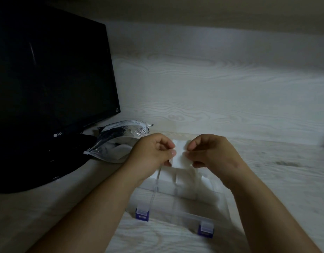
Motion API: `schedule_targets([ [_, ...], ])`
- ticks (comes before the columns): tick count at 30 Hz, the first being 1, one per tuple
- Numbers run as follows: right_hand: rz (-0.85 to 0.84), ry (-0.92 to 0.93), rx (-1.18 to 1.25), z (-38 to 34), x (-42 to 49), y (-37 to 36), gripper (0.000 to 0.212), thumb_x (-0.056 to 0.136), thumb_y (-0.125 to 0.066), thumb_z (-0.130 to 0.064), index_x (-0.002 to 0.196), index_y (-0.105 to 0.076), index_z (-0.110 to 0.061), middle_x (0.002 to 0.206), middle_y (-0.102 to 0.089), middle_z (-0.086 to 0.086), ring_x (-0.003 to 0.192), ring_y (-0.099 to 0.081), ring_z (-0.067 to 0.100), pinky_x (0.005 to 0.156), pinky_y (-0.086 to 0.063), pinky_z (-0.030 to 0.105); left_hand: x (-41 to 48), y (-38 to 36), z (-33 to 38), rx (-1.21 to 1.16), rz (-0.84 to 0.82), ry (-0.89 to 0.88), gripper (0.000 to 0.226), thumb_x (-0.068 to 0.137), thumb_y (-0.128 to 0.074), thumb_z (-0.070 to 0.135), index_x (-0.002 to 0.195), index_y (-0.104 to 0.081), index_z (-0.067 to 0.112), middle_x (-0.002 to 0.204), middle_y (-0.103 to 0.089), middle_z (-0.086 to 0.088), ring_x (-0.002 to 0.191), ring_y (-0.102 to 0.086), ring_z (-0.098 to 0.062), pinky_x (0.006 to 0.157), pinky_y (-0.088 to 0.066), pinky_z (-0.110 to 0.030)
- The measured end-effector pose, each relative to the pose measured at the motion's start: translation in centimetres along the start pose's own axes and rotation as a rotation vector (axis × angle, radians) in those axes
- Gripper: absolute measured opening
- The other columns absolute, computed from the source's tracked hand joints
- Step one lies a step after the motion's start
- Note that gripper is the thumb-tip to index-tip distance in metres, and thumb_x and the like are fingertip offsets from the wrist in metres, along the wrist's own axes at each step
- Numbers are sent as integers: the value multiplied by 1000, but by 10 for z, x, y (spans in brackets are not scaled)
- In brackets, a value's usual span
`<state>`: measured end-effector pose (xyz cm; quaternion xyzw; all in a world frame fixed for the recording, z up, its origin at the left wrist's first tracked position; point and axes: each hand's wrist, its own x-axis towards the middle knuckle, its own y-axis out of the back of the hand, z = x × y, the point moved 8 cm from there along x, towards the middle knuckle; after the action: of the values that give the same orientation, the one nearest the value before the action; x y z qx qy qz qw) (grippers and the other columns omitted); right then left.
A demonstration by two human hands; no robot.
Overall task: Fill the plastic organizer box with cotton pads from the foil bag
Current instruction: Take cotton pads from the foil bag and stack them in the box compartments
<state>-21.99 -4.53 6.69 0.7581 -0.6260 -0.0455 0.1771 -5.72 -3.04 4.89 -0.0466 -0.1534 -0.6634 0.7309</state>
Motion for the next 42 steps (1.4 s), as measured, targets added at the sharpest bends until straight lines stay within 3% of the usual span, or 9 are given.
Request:
schedule_targets([
  [3, -6, -42, -23, 1, 0, 9, 9, 79, -73, 3, 76, -68, -4, 64, -63, 5, 57, -61, 14, 62, -57, 29, 0, -10, 9, 53, 0, -11, 11, 82, -69, -8, 88, -66, 0, 78, -62, -8, 49, -58, -5, 50, -47, -14],
  [7, 57, -84, -106, 5, 1, 25, 4, 81, -72, -2, 79, -69, -4, 60, -63, 6, 50, -57, 12, 60, -56, 31, 4, -25, 11, 84, -46, 12, 12, 81, -70, -8, 87, -66, 2, 74, -59, -11, 51, -58, -9, 52, -48, -17],
  [18, 4, -291, -459, 20, 1, 43, 7, 78, -74, 2, 77, -73, -5, 64, -69, 11, 50, -63, 14, 54, -58, 22, 9, -62, -5, 341, -112, 102, 25, 71, -73, -2, 64, -66, 21, 51, -63, 4, 54, -68, -21, 65, -61, -46],
  [22, -57, -365, -572, 27, 1, 43, 6, 82, -71, -1, 86, -74, -4, 79, -73, 13, 68, -69, 19, 73, -61, 32, 9, -77, -11, 411, -157, 124, 28, 70, -71, -1, 59, -66, 25, 61, -69, -7, 56, -69, -23, 65, -61, -43],
  [25, -122, -407, -664, 34, 3, 36, 12, 83, -71, -6, 95, -73, -3, 86, -74, 13, 84, -73, 22, 83, -59, 37, 6, -81, -12, 490, -177, 108, 30, 71, -71, 0, 60, -63, 27, 62, -68, -2, 55, -68, -20, 59, -59, -34],
  [31, -165, -415, -797, 40, 4, 32, 20, 80, -78, -17, 96, -74, -6, 90, -74, 10, 90, -71, 24, 88, -57, 40, -1, -88, -3, 711, -213, 10, 17, 76, -72, 11, 82, -71, 28, 93, -69, 5, 87, -64, -13, 74, -54, -24],
  [35, -165, -399, -875, 38, 6, 31, 27, 75, -82, -20, 99, -73, -12, 96, -72, 10, 96, -68, 28, 90, -56, 41, -3, -89, -2, 722, -216, 4, 22, 75, -68, 9, 83, -69, 30, 90, -67, 5, 86, -63, -14, 73, -54, -25],
  [39, -156, -387, -882, 39, 7, 35, 26, 76, -81, -20, 99, -73, -12, 89, -73, 8, 90, -70, 24, 88, -57, 40, -2, -87, -4, 690, -218, 27, 24, 75, -68, 7, 86, -70, 28, 80, -64, 8, 82, -64, -14, 69, -53, -23],
  [42, -157, -424, -897, 45, 9, 35, 29, 76, -80, -25, 101, -74, -12, 91, -73, 9, 92, -70, 25, 89, -57, 40, -3, -88, -4, 713, -234, 22, 26, 75, -69, 7, 92, -73, 26, 89, -68, 7, 89, -64, -13, 73, -51, -20],
])
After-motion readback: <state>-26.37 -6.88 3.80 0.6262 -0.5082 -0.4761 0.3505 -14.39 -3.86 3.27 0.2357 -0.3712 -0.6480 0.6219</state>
